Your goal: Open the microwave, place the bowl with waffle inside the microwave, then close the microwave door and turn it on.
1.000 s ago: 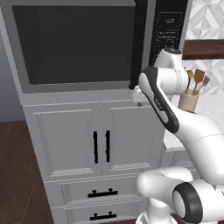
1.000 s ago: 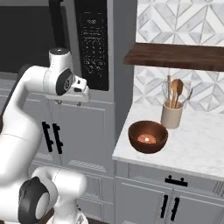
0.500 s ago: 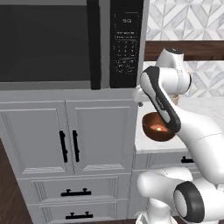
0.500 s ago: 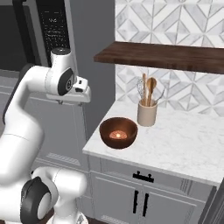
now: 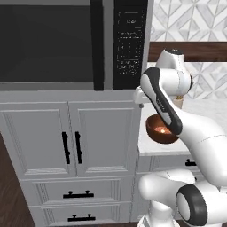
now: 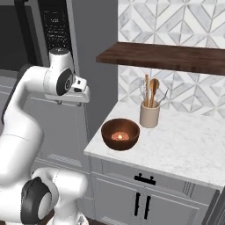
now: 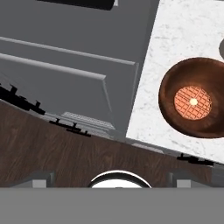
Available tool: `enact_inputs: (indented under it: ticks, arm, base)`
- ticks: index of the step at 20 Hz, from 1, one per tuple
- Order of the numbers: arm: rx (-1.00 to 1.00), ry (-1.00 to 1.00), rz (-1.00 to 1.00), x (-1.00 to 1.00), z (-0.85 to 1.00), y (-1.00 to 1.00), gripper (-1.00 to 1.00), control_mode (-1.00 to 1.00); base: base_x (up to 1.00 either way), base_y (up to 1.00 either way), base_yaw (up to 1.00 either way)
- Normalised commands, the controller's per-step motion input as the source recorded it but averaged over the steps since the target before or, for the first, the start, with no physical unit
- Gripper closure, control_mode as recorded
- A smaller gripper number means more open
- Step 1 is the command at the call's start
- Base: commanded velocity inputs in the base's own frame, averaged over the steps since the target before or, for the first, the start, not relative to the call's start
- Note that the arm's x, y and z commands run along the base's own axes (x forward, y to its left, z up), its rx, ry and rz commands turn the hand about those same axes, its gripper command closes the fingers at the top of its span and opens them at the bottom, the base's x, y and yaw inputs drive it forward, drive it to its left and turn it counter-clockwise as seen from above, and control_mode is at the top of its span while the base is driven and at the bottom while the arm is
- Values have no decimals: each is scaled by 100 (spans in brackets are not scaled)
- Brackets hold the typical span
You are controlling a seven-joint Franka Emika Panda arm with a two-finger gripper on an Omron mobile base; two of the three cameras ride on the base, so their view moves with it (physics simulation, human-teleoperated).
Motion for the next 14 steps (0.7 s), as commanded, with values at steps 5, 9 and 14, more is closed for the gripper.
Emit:
enact_inputs:
  ticks: [5,9,14]
  arm:
    - [0,0,0,0,0,0,-100,100]
    - [0,0,0,0,0,0,-100,100]
    - [0,0,0,0,0,0,-100,100]
  base:
    - [43,0,0]
    - [44,0,0]
    - [17,0,0]
